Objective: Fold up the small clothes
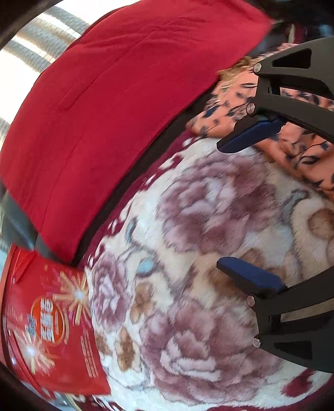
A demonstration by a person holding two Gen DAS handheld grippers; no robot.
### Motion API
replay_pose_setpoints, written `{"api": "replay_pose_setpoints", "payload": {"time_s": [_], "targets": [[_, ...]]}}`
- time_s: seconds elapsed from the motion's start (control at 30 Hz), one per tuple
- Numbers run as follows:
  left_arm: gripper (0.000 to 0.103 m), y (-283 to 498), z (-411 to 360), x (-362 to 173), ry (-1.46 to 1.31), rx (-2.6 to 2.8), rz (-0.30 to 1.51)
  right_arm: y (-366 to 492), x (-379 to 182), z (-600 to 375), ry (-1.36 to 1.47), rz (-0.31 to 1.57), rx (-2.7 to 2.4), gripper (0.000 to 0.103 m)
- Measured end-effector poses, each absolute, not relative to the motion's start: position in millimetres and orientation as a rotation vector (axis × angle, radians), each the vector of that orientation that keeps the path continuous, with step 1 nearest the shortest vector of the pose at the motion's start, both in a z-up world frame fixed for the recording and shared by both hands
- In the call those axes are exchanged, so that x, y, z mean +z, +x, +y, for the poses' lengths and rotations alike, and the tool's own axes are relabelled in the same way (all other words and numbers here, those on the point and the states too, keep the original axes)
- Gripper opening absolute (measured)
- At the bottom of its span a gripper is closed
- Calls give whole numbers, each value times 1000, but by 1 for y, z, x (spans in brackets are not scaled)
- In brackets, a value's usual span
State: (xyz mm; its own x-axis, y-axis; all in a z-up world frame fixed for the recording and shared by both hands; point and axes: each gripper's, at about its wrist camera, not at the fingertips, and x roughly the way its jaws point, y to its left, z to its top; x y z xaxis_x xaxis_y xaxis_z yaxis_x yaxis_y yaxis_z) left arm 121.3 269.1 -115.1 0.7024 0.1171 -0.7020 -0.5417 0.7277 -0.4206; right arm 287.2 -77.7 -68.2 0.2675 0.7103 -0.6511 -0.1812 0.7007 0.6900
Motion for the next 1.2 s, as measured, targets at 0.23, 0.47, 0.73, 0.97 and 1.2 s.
{"api": "replay_pose_setpoints", "payload": {"time_s": [0.23, 0.47, 0.73, 0.97, 1.2], "targets": [[83, 102, 231, -116, -505, 247, 743, 147, -93, -317, 773, 1094, 299, 92], [83, 35, 217, -104, -454, 130, 833, 25, -116, -455, 1051, 956, 174, 94], [83, -58, 215, -111, -494, 33, 946, -2, -117, -412, 933, 1014, 428, 94], [83, -84, 215, -136, -581, 25, 1033, -7, -130, -393, 861, 1082, 414, 67], [83, -87, 216, -141, -607, 21, 1044, -20, -138, -380, 797, 1139, 382, 42]]}}
